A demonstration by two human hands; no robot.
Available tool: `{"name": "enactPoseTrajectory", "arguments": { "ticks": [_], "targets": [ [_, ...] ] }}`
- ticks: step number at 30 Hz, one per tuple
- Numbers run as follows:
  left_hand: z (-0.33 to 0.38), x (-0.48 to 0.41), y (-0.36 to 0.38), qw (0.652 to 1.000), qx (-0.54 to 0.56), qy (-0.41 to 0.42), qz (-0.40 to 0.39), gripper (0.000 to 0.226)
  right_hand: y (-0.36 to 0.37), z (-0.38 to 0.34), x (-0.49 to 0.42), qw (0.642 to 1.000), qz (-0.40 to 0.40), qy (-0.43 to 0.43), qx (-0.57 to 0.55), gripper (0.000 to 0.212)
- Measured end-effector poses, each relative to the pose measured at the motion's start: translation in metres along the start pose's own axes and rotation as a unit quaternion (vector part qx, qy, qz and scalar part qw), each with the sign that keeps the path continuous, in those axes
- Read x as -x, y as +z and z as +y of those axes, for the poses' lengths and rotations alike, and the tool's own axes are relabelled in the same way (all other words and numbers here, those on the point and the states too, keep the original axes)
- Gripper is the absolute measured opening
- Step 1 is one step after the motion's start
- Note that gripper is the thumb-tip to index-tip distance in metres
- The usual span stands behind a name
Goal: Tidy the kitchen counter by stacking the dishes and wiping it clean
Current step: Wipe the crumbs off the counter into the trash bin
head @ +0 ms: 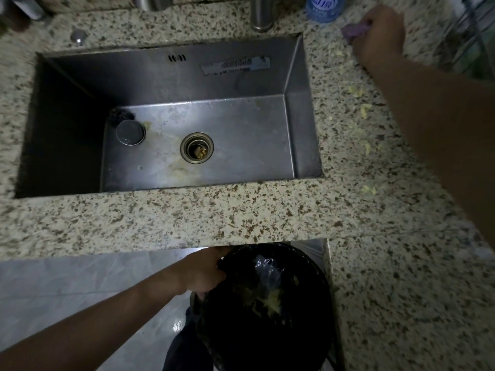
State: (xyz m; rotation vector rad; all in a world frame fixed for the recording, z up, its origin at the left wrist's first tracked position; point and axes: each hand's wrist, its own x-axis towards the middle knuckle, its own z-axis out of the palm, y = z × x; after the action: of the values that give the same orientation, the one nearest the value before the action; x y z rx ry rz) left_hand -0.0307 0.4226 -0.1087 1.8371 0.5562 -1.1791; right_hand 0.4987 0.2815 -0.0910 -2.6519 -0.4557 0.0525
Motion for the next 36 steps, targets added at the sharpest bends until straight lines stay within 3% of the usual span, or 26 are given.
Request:
{"name": "enactPoseTrajectory", "arguments": {
  "ticks": [5,8,10,11,12,13,14,15,16,18,22,24,27,30,36],
  "targets": [
    [0.005,0.004,-0.002,1.000,-0.019,0.017,0.008,0.063,-0.006,-0.004,-0.003,0.998,-0.027,0.051,-0.035,0.023],
    [0.003,0.003,-0.002,1.000,0.003,0.019,0.000,0.061,0.001,-0.006,-0.013,0.999,-0.033,-0.003,-0.012,0.031],
    [0.003,0.003,-0.003,1.000,-0.006,0.022,0.000,0.062,0.017,-0.009,-0.016,0.968,0.031,0.053,-0.244,0.038],
    [0.003,0.003,-0.003,1.000,-0.011,0.024,0.005,0.062,0.019,-0.012,-0.012,0.917,0.043,0.118,-0.378,0.042],
    [0.003,0.003,-0.003,1.000,-0.016,0.024,0.005,0.062,0.023,-0.005,-0.019,0.888,0.051,0.122,-0.441,0.043],
    [0.001,0.002,-0.003,1.000,-0.019,0.020,0.003,0.062,0.028,0.000,-0.026,0.897,0.055,0.094,-0.429,0.041],
    [-0.001,0.002,-0.003,1.000,-0.016,0.016,0.002,0.063,0.024,-0.007,-0.025,0.940,0.059,0.062,-0.330,0.036],
    [-0.001,0.002,-0.003,1.000,-0.010,0.015,-0.001,0.064,0.022,-0.004,-0.027,0.981,0.066,-0.022,-0.180,0.027],
    [-0.002,0.002,-0.003,1.000,-0.008,0.017,-0.003,0.064,0.018,-0.005,-0.029,0.991,0.050,-0.124,-0.018,0.022],
    [0.000,0.003,-0.003,1.000,-0.007,0.023,-0.005,0.063,0.007,-0.007,-0.027,0.970,-0.020,-0.169,0.172,0.031],
    [0.002,0.004,-0.003,1.000,0.008,0.007,-0.005,0.064,-0.003,-0.025,-0.001,0.980,-0.110,-0.149,0.075,0.041],
    [0.004,0.005,-0.003,1.000,0.022,-0.003,-0.011,0.065,0.002,-0.012,-0.002,0.965,-0.121,-0.227,0.052,0.031],
    [0.005,0.006,-0.004,1.000,0.025,-0.008,-0.013,0.064,0.014,0.019,-0.023,0.939,-0.113,-0.314,0.078,0.024],
    [0.002,0.005,-0.004,0.999,0.029,-0.010,-0.010,0.065,-0.012,-0.001,0.018,0.940,-0.112,-0.299,0.117,0.038],
    [0.002,0.004,-0.004,0.999,0.047,-0.008,-0.019,0.066,-0.036,-0.002,0.060,0.929,-0.156,-0.314,0.122,0.039]
  ]
}}
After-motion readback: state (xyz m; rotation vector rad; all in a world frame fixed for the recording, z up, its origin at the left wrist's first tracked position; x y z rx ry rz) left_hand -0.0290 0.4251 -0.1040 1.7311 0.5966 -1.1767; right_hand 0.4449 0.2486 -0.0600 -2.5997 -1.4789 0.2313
